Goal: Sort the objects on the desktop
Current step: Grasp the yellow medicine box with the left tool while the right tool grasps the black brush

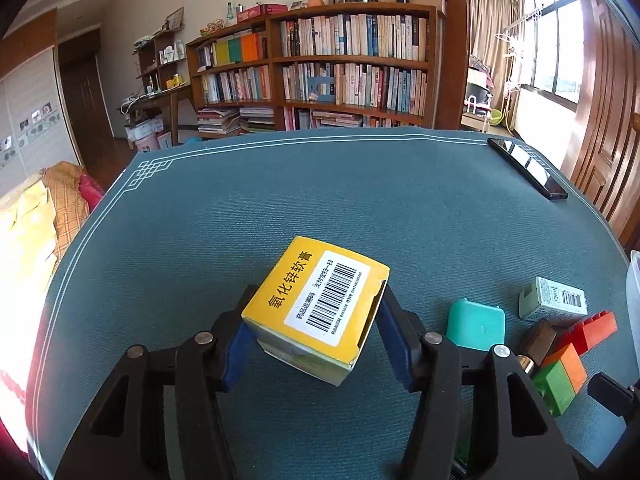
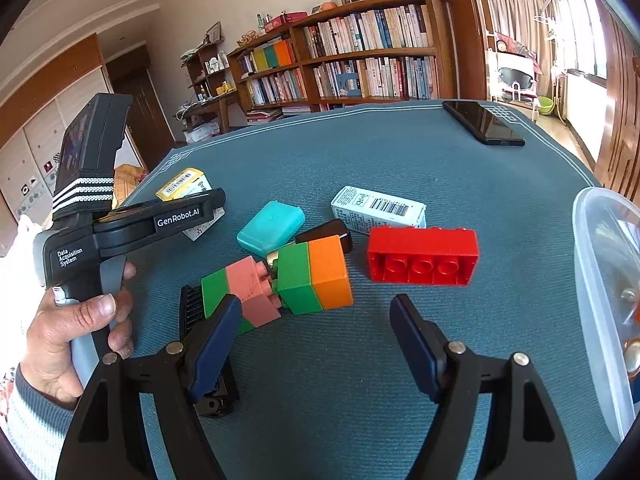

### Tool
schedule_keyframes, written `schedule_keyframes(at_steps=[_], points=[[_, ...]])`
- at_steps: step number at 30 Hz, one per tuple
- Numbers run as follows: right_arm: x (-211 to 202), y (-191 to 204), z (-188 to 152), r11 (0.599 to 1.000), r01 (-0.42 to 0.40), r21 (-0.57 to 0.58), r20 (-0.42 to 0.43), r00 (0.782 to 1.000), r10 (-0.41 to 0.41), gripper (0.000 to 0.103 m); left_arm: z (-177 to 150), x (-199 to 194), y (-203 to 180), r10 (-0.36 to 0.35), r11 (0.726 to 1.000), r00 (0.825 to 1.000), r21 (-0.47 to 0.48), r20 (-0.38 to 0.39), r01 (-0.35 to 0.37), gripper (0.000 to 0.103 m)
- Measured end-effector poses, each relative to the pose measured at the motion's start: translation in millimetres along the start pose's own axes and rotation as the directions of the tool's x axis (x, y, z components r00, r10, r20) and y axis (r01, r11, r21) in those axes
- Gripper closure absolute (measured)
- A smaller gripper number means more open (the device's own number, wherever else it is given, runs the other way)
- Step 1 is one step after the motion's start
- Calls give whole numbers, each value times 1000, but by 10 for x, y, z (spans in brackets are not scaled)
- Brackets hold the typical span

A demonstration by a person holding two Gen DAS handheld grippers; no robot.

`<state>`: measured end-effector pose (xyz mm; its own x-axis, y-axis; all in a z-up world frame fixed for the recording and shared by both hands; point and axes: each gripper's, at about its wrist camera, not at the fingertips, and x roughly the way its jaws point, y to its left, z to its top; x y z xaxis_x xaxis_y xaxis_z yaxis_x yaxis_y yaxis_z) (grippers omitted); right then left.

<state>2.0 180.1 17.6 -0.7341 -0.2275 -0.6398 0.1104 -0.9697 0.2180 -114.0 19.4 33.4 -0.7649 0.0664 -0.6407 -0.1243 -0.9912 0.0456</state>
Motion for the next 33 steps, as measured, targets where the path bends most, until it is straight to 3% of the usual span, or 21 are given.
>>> schedule_keyframes(at_steps=[10,13,15,18,26,33], points=[[-17,205,-89,992,-91,-87,-37,995,88,24,82,-356,-32,59,998,992,-16,112,-57,43],[2,322,-131,982,-117,-146,-60,992,109,32,97,-434,-41,53,999,991,-21,124,-51,43],[31,391,-159,976,-120,-182,-83,991,107,44,113,-483,-44,46,999,990,-27,131,-43,43],[60,443,-182,967,-132,-217,-103,988,111,50,135,-549,-46,35,999,990,-36,139,-31,43],[140,587,-193,948,-147,-282,-133,985,113,54,197,-649,-14,16,999,988,-49,153,-9,43],[235,636,-193,943,-147,-298,-165,981,101,63,229,-676,80,6,996,988,-89,154,8,43]])
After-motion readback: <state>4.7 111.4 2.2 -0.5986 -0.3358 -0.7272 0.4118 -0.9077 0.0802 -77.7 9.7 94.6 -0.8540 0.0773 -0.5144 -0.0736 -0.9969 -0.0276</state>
